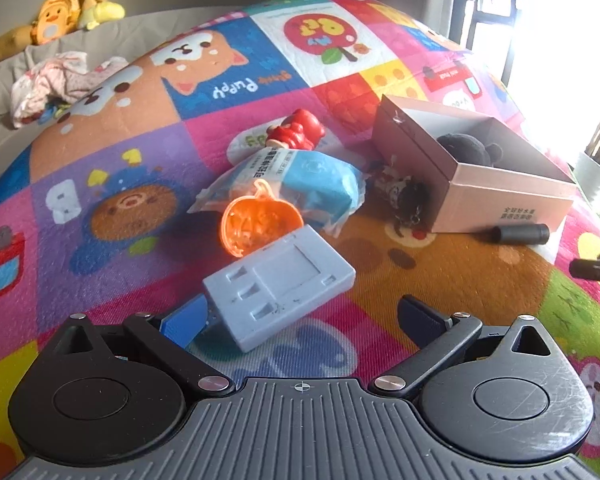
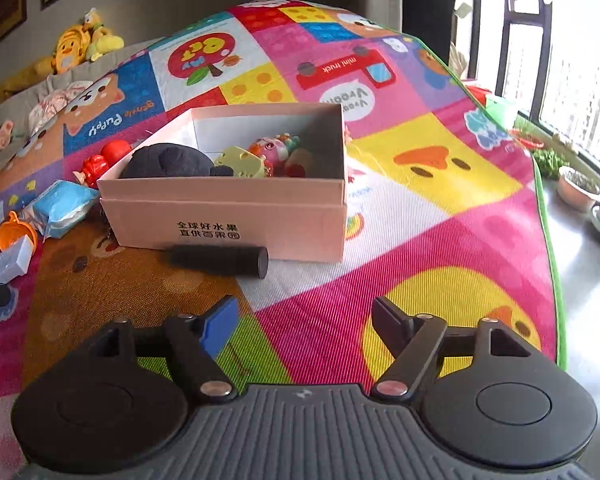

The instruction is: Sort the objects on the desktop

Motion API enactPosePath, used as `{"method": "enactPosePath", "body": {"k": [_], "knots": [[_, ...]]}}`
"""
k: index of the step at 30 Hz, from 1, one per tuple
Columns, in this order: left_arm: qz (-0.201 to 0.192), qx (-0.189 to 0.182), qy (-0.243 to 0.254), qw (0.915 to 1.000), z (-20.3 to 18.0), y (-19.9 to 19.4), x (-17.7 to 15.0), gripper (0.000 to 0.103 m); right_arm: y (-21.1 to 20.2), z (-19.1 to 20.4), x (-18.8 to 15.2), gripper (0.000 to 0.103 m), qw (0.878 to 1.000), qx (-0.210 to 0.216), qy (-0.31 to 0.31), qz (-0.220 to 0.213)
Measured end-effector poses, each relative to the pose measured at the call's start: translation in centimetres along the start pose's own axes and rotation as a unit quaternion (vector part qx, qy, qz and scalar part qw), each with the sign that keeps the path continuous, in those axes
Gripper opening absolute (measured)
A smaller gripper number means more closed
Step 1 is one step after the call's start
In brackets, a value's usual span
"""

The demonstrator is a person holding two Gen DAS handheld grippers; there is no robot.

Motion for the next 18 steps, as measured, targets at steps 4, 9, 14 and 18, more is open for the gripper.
{"method": "enactPosePath", "body": {"k": [4, 9, 14, 18], "knots": [[-0.012, 0.018, 0.011, 0.9997, -0.6, 1.1, 1.2, 0.103, 0.1, -0.3, -1.1, 0.092, 1.0, 0.0, 0.02, 0.004], [-0.024, 0.042, 0.027, 0.9985, -0.9, -0.5, 0.8, 0.103, -0.4, -0.5, -1.1, 0.103, 0.999, 0.0, 0.032, -0.016], [-0.013, 0.037, 0.037, 0.9986, -1.5, -0.9, -0.6, 0.103, -0.2, -0.3, -1.1, 0.103, 0.999, 0.003, 0.03, -0.014], [-0.004, 0.046, 0.017, 0.9988, -1.1, 1.2, 0.0, 0.103, -0.1, 0.0, -1.2, 0.103, 1.0, -0.001, 0.021, -0.01]]}}
Point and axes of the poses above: each gripper's, at about its wrist camera, not at the fingertips, and y roughly the way its jaws point, z to its left, x to its top, the point moved 6 cm from there along y, roughly the way its jaws point, and after that the axes turned 2 degrees about -z, right-handed, at the moved point
